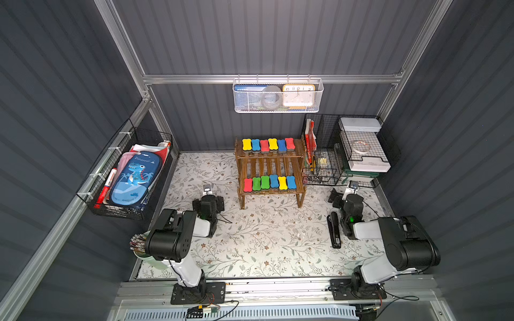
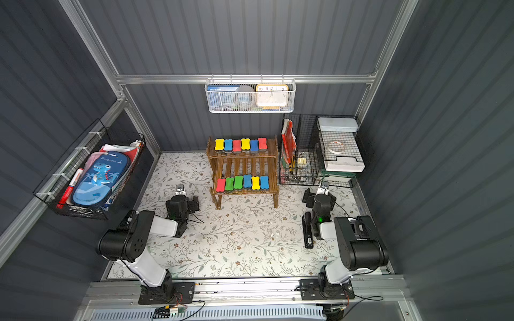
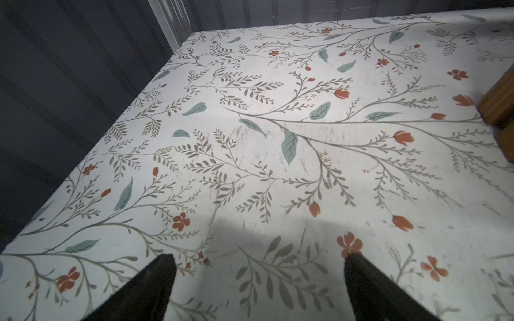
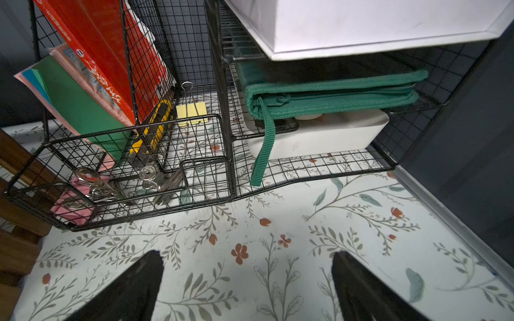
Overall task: Remove the whiteboard erasers from the shelf
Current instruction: Move the shelf to the center of the board.
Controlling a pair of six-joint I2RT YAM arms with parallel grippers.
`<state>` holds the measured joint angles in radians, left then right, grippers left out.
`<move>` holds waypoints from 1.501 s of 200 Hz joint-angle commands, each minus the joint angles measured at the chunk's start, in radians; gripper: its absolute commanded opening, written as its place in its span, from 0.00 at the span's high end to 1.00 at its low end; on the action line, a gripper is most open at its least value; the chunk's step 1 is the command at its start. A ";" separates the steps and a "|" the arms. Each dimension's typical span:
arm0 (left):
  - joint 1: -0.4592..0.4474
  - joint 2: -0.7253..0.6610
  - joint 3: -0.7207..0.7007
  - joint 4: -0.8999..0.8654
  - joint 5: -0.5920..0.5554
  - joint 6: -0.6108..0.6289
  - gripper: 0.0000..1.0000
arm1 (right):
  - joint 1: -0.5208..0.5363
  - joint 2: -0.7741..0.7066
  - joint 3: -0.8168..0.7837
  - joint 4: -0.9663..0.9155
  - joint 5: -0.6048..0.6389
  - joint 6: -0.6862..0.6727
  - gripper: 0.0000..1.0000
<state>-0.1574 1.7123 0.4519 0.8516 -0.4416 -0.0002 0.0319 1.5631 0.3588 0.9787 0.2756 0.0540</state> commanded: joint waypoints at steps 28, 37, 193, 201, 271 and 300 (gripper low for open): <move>0.002 -0.008 0.007 0.014 -0.002 -0.006 0.01 | -0.008 0.005 0.003 0.010 -0.023 -0.001 0.01; 0.002 -0.008 0.007 0.014 -0.002 -0.007 0.01 | -0.008 0.005 0.003 0.010 -0.025 0.000 0.01; 0.002 -0.009 0.007 0.014 -0.001 -0.007 0.01 | -0.010 0.000 0.007 -0.005 -0.010 0.017 0.01; 0.002 -0.011 0.004 0.037 -0.005 -0.002 0.01 | -0.008 -0.017 0.007 0.004 0.010 0.010 0.01; 0.002 -0.162 0.240 -0.442 -0.060 -0.072 0.01 | 0.004 -0.306 0.139 -0.563 0.120 0.120 0.01; 0.003 -0.198 0.325 -0.534 -0.109 -0.231 0.01 | 0.008 -0.341 0.185 -0.672 0.232 0.246 0.01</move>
<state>-0.1574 1.5383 0.6960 0.4763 -0.4892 -0.0708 0.0345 1.2411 0.5060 0.4652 0.3882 0.1669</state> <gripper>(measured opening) 0.993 0.989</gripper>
